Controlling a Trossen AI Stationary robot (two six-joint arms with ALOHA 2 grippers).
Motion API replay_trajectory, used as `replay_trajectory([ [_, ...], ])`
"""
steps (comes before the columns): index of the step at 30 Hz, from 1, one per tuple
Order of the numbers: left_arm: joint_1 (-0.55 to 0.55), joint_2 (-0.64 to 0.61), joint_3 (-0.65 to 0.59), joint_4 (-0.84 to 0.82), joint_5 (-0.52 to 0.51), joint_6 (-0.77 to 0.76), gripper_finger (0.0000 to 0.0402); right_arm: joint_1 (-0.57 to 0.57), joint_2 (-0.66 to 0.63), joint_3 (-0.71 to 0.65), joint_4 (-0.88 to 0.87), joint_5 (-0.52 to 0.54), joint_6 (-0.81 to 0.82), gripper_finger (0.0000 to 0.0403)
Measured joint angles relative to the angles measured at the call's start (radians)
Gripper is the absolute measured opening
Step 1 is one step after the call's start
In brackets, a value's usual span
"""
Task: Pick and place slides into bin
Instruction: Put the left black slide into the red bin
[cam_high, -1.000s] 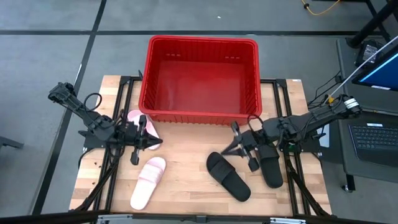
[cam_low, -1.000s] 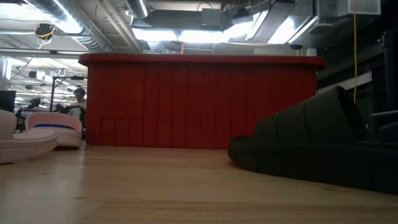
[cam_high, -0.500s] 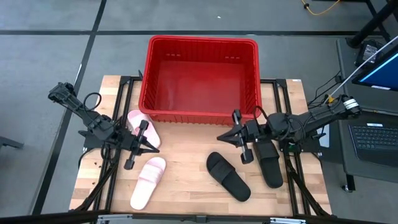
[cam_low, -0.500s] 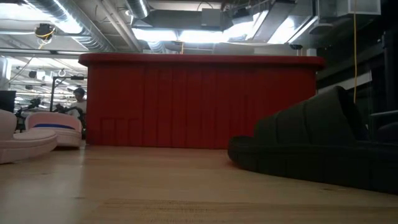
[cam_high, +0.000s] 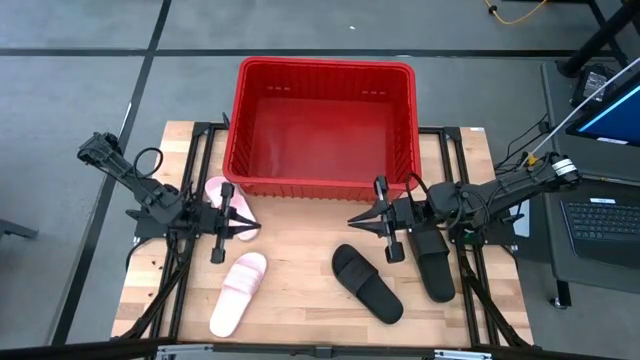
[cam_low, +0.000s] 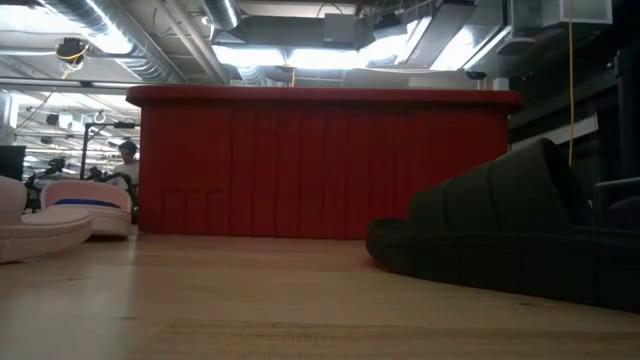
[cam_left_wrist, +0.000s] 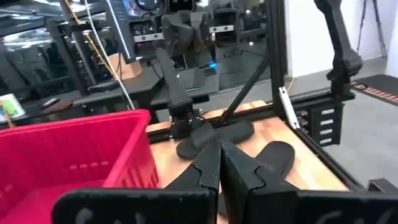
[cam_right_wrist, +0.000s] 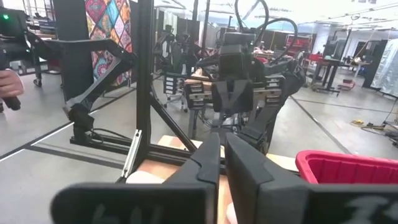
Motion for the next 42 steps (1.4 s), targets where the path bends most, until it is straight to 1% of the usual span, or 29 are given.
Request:
replay_trajectory([
  [5, -0.001, 0.002, 0.0, 0.035, 0.007, 0.0, 0.0002, 0.0, 0.0, 0.0, -0.015, 0.0, -0.002, 0.0036],
  [11, 0.0, 0.002, 0.0, 0.033, -0.076, 0.002, 0.0001, 0.0, 0.0, 0.0, -0.025, 0.0, 0.004, 0.0037],
  [13, 0.0, 0.002, 0.0, 0.033, -0.065, -0.032, 0.0002, 0.0, 0.0, 0.0, -0.025, 0.0, 0.005, 0.0037],
  [15, 0.0, 0.002, 0.0, 0.033, -0.033, -0.063, 0.0003, 0.0, 0.0, 0.0, -0.028, -0.001, 0.007, 0.0037],
  [20, -0.002, 0.002, 0.0, 0.033, 0.008, -0.106, 0.0001, 0.011, 0.0, 0.0, -0.069, -0.02, 0.057, 0.0037],
  [24, -0.002, 0.002, 0.0, 0.033, 0.01, -0.106, 0.0002, 0.018, 0.0, 0.0, -0.09, -0.021, 0.085, 0.0037],
  [32, -0.002, 0.002, 0.0, 0.021, 0.009, -0.106, 0.0002, 0.018, 0.0, 0.0, -0.089, -0.02, 0.084, 0.0031],
  [34, -0.002, 0.002, 0.0, 0.02, -0.001, -0.106, 0.0001, 0.018, 0.0, 0.0, -0.089, -0.02, 0.084, 0.0022],
  [37, -0.002, 0.002, 0.0, 0.019, -0.057, -0.106, 0.0002, 0.018, 0.0, 0.0, -0.099, -0.021, 0.085, 0.0006],
  [39, -0.002, 0.002, 0.0, 0.003, -0.09, -0.106, 0.0002, 0.018, 0.0, 0.0, -0.117, -0.02, 0.083, 0.0007],
  [42, -0.002, 0.002, 0.0, -0.043, -0.102, -0.11, 0.0001, 0.018, 0.0, 0.0, -0.124, -0.02, 0.085, 0.0013],
])
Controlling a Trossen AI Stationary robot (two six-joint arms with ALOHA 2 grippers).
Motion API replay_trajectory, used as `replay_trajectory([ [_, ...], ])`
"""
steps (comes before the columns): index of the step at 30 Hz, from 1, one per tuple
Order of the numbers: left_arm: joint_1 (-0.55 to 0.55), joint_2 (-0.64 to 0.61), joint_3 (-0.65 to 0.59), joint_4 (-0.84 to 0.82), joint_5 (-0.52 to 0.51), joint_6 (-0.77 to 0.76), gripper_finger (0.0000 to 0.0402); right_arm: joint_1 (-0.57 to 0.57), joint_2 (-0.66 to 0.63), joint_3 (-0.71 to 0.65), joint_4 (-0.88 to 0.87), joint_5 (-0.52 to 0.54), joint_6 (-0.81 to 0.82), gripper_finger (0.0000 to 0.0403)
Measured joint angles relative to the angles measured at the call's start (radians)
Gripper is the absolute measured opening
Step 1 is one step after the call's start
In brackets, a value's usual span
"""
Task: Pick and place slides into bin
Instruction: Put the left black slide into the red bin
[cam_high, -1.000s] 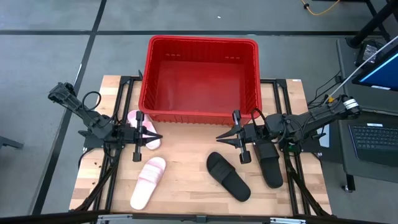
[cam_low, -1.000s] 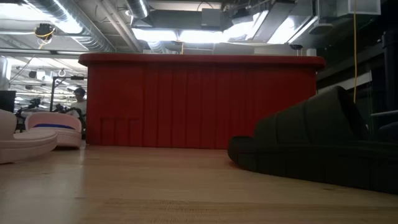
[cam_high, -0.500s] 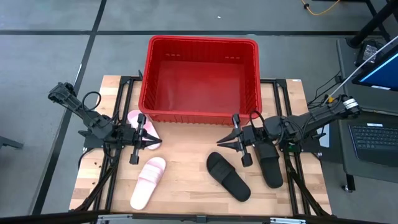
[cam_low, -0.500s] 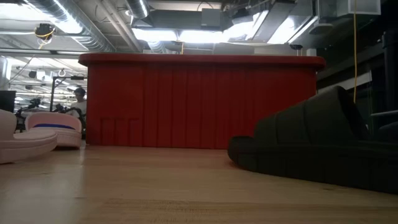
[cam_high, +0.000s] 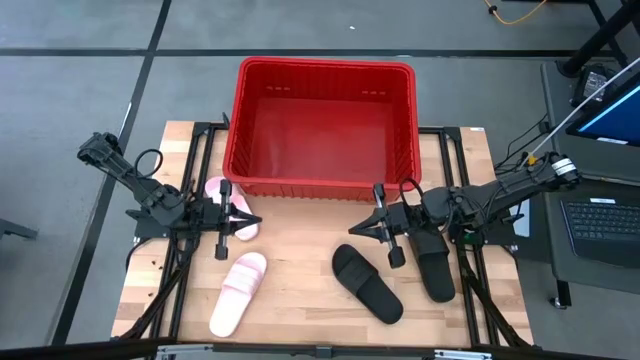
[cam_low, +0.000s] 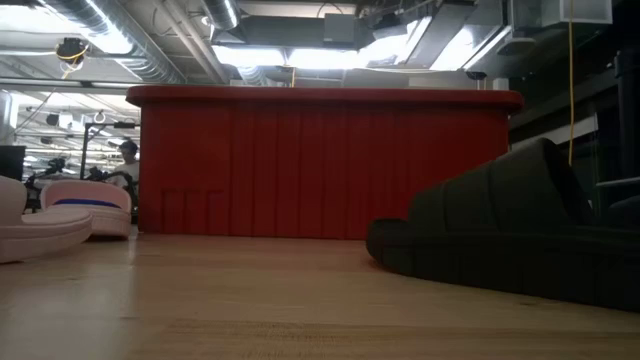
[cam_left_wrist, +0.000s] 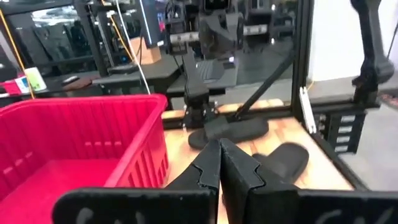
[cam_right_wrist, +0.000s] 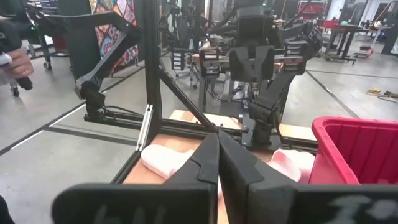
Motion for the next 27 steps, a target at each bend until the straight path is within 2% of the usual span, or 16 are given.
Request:
replay_trajectory([
  [7, 0.0, 0.0, 0.0, -0.037, 0.0, -0.085, 0.0002, -0.001, 0.0, 0.0, -0.01, 0.0, -0.016, 0.0004],
  [12, 0.0, 0.0, 0.0, -0.056, 0.002, -0.092, 0.0002, -0.014, 0.0, 0.0, -0.01, 0.0, -0.03, 0.0016],
  [15, 0.0, 0.005, 0.0, -0.132, -0.042, -0.13, 0.0002, -0.018, 0.0, 0.0, -0.01, 0.001, -0.031, 0.0013],
  [20, 0.0, 0.017, 0.0, -0.34, -0.081, -0.319, 0.0002, -0.018, 0.0, 0.0, -0.011, 0.001, -0.032, 0.0005],
  [27, 0.0, 0.034, 0.0, -0.467, -0.008, -0.57, 0.0001, -0.018, 0.0, 0.0, -0.015, 0.002, -0.027, 0.0015],
])
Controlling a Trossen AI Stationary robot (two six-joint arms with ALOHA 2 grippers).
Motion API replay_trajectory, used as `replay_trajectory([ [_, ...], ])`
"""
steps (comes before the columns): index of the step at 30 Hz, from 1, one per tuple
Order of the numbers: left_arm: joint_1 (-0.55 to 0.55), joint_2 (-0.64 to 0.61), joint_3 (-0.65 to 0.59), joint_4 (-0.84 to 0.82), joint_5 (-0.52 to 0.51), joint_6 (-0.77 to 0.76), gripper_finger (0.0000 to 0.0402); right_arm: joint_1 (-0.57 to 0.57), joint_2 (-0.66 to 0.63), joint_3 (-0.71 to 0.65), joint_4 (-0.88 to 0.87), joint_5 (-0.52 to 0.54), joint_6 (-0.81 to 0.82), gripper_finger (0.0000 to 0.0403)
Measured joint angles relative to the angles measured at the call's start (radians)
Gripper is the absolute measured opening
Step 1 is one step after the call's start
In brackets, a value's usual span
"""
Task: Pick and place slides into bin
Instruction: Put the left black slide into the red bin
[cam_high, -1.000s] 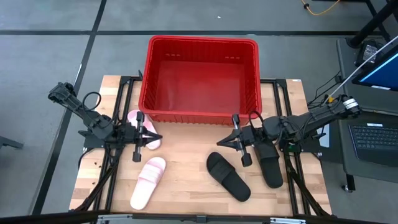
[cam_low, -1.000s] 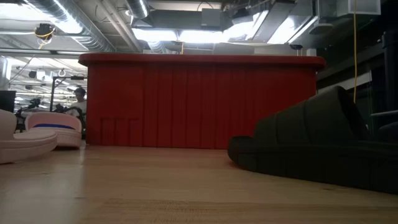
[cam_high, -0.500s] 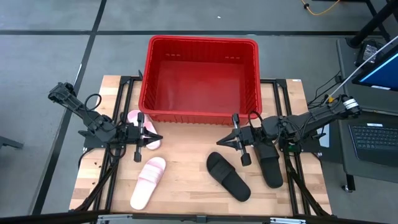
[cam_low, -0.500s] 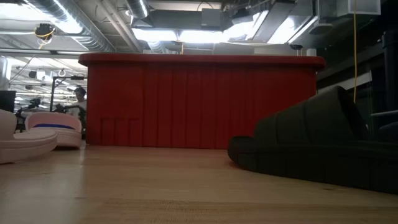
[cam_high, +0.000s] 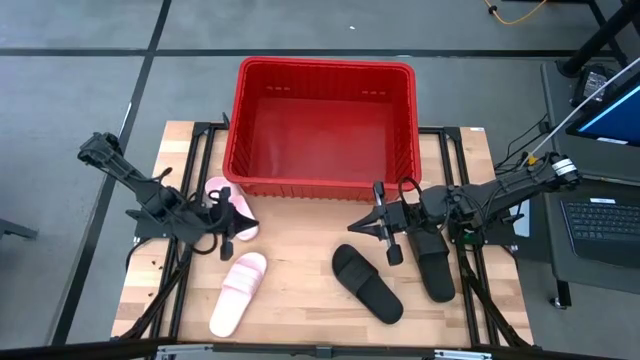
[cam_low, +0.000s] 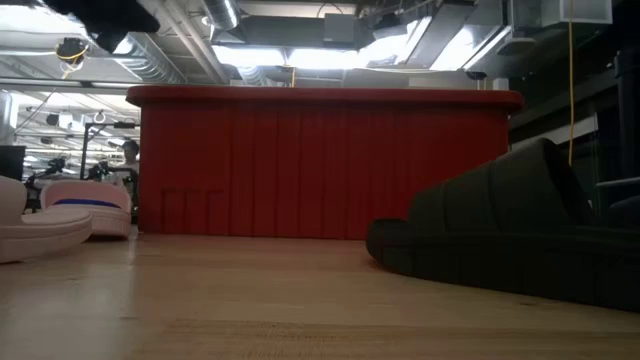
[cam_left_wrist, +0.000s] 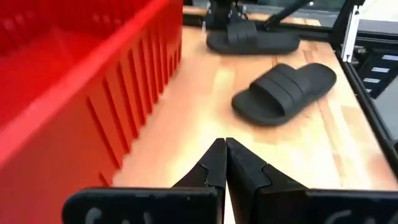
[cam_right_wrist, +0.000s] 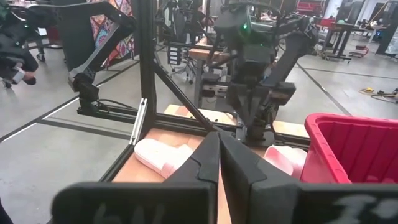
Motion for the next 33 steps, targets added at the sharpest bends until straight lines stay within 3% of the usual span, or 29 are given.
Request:
replay_trajectory([
  [5, 0.0, 0.018, 0.0, -0.101, 0.039, -0.128, 0.0001, 0.0, 0.0, 0.0, 0.0, 0.0, 0.0, 0.0004],
  [12, 0.0, 0.052, 0.0, -0.227, 0.069, -0.29, 0.0002, 0.0, 0.0, 0.0, -0.001, 0.001, -0.003, 0.0019],
  [17, 0.0, 0.068, 0.0, -0.228, 0.084, -0.292, 0.0002, 0.0, 0.0, 0.0, -0.002, 0.002, -0.006, 0.0009],
  [23, 0.0, 0.069, 0.0, -0.23, 0.207, -0.319, 0.0001, 0.0, 0.0, 0.0, -0.002, 0.002, -0.002, 0.001],
  [33, 0.0, 0.069, 0.0, -0.23, 0.204, -0.319, 0.0001, 0.0, 0.0, 0.0, -0.002, 0.001, 0.082, 0.0029],
])
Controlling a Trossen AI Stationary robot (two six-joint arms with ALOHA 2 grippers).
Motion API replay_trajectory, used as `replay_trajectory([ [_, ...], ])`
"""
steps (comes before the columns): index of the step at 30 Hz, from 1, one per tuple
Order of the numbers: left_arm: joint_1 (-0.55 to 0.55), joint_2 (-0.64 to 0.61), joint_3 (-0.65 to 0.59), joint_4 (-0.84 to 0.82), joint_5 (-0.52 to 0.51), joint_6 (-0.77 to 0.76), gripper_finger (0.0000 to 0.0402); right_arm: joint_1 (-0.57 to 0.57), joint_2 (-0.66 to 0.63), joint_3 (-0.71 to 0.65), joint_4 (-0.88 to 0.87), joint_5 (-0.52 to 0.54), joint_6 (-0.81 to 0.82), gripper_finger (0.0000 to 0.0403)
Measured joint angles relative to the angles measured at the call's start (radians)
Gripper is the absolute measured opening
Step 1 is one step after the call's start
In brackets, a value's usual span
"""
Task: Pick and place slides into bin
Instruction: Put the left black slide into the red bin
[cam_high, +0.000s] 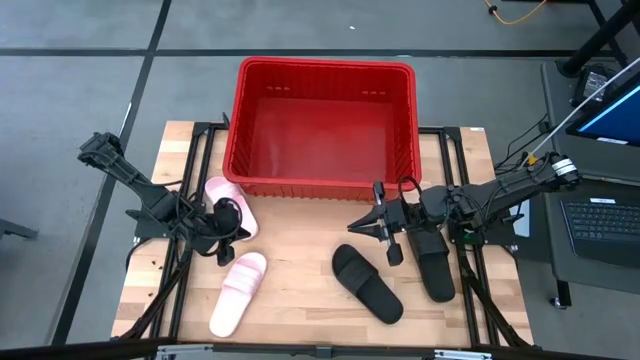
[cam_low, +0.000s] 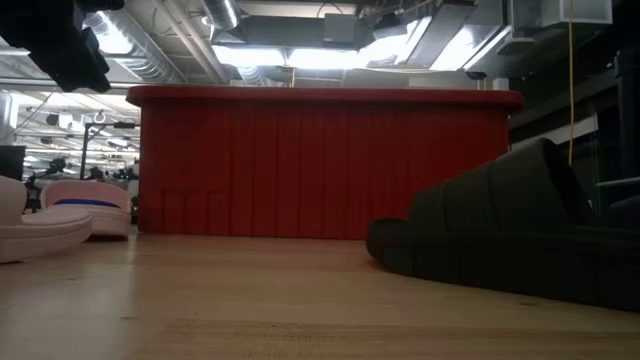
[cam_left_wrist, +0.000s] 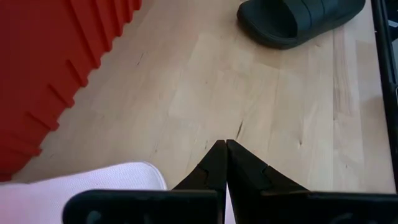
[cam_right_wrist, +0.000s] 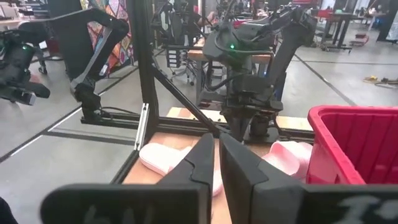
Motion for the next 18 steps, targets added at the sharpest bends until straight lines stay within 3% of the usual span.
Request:
replay_trajectory([
  [7, 0.0, 0.0, 0.0, 0.004, 0.0, 0.001, 0.0001, 0.0, -0.001, 0.02, 0.02, 0.033, 0.002, 0.003],
  [18, 0.0, -0.001, 0.0, 0.086, -0.001, 0.07, 0.0002, 0.016, -0.001, 0.174, -0.308, 0.035, 0.079, 0.0023],
])
